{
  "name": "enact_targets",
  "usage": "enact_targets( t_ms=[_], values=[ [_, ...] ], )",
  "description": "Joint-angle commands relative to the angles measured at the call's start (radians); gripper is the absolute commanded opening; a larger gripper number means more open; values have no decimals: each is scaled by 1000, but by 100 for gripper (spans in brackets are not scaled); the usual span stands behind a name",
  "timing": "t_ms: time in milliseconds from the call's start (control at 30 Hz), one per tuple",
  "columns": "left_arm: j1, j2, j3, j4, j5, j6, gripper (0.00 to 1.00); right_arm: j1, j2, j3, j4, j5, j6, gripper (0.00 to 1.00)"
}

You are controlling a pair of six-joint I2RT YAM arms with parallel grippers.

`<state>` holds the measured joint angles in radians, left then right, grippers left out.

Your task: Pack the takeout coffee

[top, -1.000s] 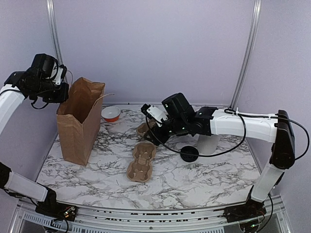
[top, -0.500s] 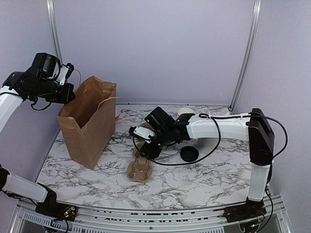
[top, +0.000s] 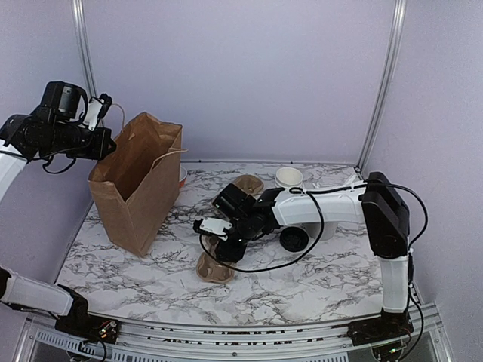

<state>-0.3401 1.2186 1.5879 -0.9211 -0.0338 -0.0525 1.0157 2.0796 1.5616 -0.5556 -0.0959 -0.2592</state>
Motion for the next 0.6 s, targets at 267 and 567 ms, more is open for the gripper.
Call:
enact_targets(
  t_ms=[267, 567],
  values=[
    [-14, -20, -21, 38, -3, 17, 0, 11, 71, 103, -52, -17, -34, 49],
    [-19, -15, -24, 39, -5, 17, 0, 11, 109, 139, -84, -23, -35, 52]
  ],
)
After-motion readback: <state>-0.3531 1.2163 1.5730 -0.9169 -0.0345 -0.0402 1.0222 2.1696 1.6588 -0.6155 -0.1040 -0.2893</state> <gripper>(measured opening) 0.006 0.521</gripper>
